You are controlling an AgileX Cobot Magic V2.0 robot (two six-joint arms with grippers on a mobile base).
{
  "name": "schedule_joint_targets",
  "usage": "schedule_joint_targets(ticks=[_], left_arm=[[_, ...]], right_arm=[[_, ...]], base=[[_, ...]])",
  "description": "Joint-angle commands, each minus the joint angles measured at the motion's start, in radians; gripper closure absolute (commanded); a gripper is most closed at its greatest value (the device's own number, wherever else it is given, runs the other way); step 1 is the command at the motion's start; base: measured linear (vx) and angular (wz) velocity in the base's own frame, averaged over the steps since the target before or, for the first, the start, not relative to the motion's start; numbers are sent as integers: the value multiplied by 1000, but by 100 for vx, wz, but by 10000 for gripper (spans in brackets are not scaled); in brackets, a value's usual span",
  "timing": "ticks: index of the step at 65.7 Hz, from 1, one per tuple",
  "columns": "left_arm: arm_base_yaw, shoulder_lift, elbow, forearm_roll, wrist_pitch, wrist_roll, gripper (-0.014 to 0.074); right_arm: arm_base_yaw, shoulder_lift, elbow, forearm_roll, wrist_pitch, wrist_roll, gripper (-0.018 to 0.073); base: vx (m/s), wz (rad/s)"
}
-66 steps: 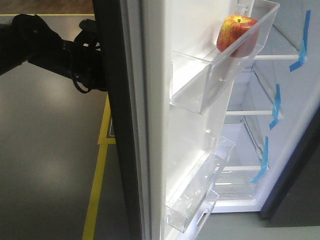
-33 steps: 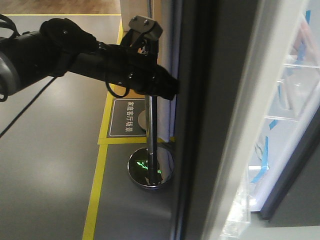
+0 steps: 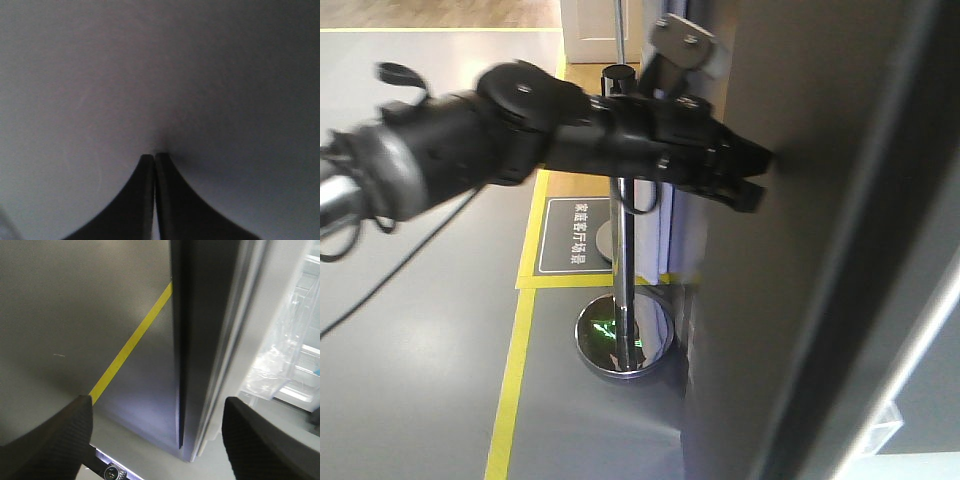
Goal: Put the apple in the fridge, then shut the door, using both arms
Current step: 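Push the refrigerator door closed with the left gripper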
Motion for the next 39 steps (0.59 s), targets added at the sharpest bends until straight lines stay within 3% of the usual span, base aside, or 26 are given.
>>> schedule_joint_targets(ticks=[1, 17, 39], left_arm=[[-29, -15, -78, -56, -36, 7, 602], [-81, 99, -249, -70, -44, 7, 602], [-125, 233, -441, -72, -151, 7, 602]], right_arm=[[-6, 14, -21, 7, -59, -7, 45], [-6, 14, -21, 7, -59, -7, 45], [-6, 14, -21, 7, -59, -7, 45]], base=[[0, 0], [0, 0], [0, 0]])
